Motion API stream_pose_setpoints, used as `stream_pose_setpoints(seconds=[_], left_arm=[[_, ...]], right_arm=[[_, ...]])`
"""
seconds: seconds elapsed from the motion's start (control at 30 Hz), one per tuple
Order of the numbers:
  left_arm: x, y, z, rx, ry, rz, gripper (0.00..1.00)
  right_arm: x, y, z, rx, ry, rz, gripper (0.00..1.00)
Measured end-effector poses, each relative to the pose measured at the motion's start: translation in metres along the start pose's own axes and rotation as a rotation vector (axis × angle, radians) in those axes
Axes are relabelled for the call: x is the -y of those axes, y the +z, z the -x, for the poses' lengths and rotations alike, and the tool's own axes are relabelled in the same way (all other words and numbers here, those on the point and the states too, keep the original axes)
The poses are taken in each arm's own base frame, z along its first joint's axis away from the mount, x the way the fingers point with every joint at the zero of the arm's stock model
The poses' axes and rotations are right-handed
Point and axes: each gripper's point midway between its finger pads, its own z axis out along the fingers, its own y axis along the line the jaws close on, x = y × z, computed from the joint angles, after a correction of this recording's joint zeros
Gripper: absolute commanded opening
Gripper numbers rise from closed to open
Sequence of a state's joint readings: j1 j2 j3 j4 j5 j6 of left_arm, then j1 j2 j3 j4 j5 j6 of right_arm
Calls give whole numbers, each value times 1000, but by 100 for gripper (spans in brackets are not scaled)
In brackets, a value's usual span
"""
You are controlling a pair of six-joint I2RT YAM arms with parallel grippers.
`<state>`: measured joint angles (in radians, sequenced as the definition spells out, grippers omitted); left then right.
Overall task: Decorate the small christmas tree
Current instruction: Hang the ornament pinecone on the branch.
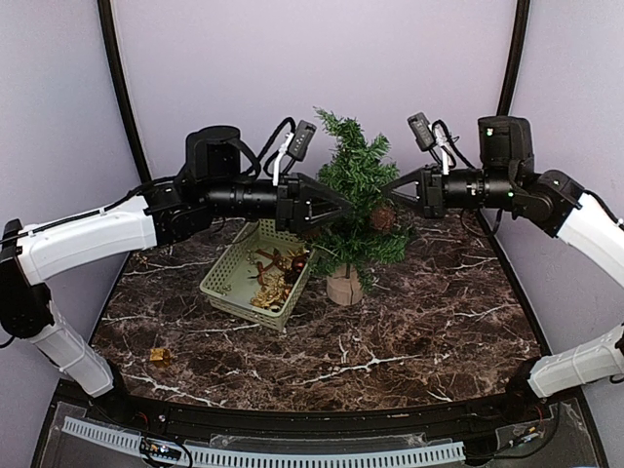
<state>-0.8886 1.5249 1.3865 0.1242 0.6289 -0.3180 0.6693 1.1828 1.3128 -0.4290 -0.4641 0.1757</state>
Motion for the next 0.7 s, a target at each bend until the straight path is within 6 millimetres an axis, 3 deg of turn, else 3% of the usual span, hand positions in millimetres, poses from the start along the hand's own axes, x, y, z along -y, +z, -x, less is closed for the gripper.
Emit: stream_pose_setpoints(seconds=[0.23,0.47,0.6,0.67,0.7], left_arm=[[3,17,-14,-21,22,-31,84],[1,29,-23,-31,44,-39,85],[-7,34,-29,-40,43,-17,76],[-10,34,-31,-41,46,-6,62],[-11,34,-32,-42,53,1,59]], right_arm=[[-9,3,-12,-54,22,46,0],[-19,7,-14,-72,23,103,0],[-22,10,-16,-81,26,119,0],[-23,10,-17,-83,26,127,0],[-24,11,-17,-84,26,131,0]])
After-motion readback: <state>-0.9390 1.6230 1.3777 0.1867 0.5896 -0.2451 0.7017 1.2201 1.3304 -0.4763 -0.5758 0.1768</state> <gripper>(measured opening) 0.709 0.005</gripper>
